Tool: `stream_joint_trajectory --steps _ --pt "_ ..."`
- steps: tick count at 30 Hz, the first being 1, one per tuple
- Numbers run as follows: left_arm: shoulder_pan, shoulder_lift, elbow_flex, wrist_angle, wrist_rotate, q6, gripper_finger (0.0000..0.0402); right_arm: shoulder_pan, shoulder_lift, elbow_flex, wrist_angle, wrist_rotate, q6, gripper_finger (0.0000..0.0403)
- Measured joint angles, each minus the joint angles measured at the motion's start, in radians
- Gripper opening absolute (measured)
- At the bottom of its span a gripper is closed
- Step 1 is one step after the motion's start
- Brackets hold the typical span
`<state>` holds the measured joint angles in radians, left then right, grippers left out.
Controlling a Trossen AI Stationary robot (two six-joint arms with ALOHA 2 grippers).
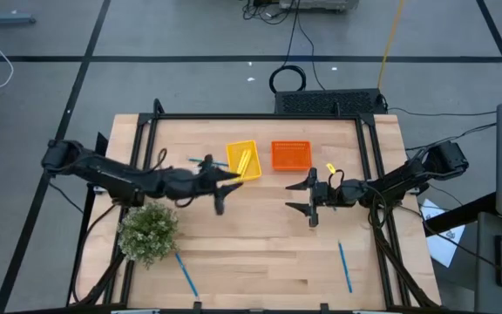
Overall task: Sort pens & pencils
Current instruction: Put the bottom right blue pencil into the orange basket
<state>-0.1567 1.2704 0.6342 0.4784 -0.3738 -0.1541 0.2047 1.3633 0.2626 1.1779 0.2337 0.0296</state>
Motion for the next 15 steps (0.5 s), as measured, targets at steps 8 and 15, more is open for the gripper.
stream_joint_trajectory --steps 8,15 --pt "-0.08 -0.103 -0.243 0.345 0.003 0.147 0.0134 0.0 0.0 0.0 0.016 0.0 -0.002 0.0226" --pt "-0.078 -0.133 -0.315 0.377 -0.017 0.15 0.0134 0.0 0.0 0.0 0.02 0.0 -0.013 0.0226"
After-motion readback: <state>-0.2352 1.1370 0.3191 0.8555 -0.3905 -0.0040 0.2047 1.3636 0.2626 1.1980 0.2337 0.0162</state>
